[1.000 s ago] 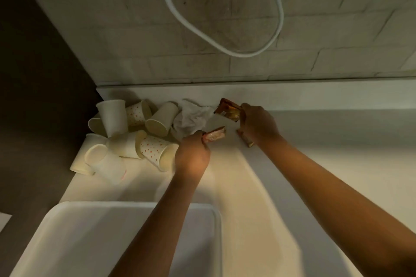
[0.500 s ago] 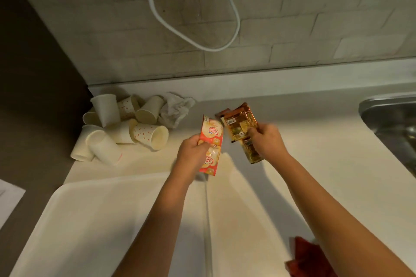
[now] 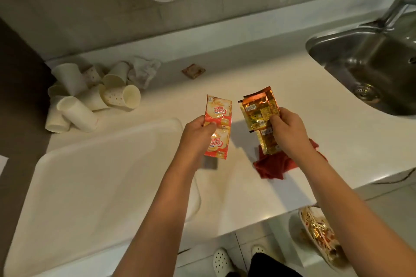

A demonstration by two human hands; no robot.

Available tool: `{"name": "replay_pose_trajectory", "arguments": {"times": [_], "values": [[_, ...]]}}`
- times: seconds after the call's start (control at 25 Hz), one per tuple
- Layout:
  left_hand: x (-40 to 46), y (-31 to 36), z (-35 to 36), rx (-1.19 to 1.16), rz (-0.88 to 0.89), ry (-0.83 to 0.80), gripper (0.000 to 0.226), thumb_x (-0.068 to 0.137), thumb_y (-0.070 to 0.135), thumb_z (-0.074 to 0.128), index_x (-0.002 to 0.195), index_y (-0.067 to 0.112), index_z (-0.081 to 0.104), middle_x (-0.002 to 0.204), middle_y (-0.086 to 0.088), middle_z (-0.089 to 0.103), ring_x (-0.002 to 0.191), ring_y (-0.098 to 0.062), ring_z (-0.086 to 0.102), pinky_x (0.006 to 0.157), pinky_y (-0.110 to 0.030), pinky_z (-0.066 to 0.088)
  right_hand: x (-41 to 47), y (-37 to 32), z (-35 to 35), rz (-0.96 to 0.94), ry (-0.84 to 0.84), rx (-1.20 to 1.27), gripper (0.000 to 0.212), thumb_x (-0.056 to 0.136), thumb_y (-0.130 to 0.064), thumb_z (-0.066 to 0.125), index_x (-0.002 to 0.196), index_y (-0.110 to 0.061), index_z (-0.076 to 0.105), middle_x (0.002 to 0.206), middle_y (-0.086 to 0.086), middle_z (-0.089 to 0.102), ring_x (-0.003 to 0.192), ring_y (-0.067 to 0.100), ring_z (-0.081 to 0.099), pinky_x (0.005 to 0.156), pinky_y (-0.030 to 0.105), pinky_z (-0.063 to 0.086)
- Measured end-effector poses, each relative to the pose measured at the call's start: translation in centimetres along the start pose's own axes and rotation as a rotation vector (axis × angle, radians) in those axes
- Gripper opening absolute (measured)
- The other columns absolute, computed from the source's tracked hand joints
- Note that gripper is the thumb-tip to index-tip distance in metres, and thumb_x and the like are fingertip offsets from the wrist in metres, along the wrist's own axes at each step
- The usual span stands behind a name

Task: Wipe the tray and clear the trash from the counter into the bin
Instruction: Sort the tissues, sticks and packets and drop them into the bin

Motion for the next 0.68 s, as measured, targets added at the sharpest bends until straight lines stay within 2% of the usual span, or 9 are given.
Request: {"name": "replay_pose_trajectory", "arguments": {"times": [0.12, 0.28, 0.44, 0.56, 0.68], "values": [[-2.7, -1.4, 2.3, -0.016, -0.007, -0.021, 0.022, 0.093, 0.009, 0.048, 0.102, 0.023, 0.062, 0.103, -0.005, 0.069, 0.092, -0.025, 0.068, 0.08, -0.035, 0.055, -2.4, 2.5, -2.4, 0.001, 0.032, 0.023, 0.021, 0.094, -0.008, 0.037, 0.088, -0.011, 0.056, 0.073, 0.003, 0.058, 0.064, 0.014, 0.052, 0.056, 0.024, 0.039], [-6.0, -2.4, 6.3, -0.06, 0.003, -0.033, 0.026, 0.092, 0.007, 0.049, 0.087, 0.027, 0.064, 0.089, 0.0, 0.07, 0.082, -0.022, 0.069, 0.075, -0.034, 0.055, -4.9, 5.6, -6.5, -0.043, 0.082, 0.062, 0.019, 0.093, -0.005, 0.038, 0.083, -0.008, 0.054, 0.069, 0.003, 0.055, 0.061, 0.013, 0.049, 0.047, 0.013, 0.034], [-9.5, -3.7, 11.7, -0.059, 0.012, -0.104, 0.024, 0.091, 0.008, 0.052, 0.085, 0.027, 0.065, 0.084, 0.001, 0.071, 0.076, -0.019, 0.068, 0.071, -0.032, 0.054, -7.3, 10.0, -10.9, -0.029, 0.175, 0.117, 0.022, 0.091, -0.007, 0.042, 0.073, -0.015, 0.051, 0.062, -0.002, 0.05, 0.056, 0.007, 0.045, 0.051, 0.021, 0.034], [-12.4, -6.1, 16.3, -0.022, 0.02, -0.198, 0.027, 0.09, 0.005, 0.053, 0.08, 0.026, 0.067, 0.07, 0.009, 0.071, 0.066, -0.01, 0.067, 0.067, -0.028, 0.054, -10.2, 15.2, -14.7, 0.006, 0.332, 0.184, 0.016, 0.084, -0.012, 0.041, 0.075, -0.006, 0.053, 0.062, 0.003, 0.048, 0.058, 0.016, 0.044, 0.051, 0.027, 0.034], [-14.8, -9.7, 20.0, 0.032, -0.061, -0.317, 0.025, 0.09, 0.006, 0.054, 0.078, 0.025, 0.066, 0.062, 0.01, 0.069, 0.057, -0.004, 0.065, 0.059, -0.023, 0.052, -13.7, 21.1, -17.8, 0.094, 0.424, 0.222, 0.015, 0.08, -0.012, 0.04, 0.074, -0.018, 0.052, 0.063, 0.001, 0.048, 0.058, 0.018, 0.044, 0.049, 0.026, 0.035]]}}
Point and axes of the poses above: each hand's wrist, its own x-axis towards the middle knuckle, its own z-axis out of the palm, y = z × x, the point moved 1 cm from there along x, towards the middle knuckle
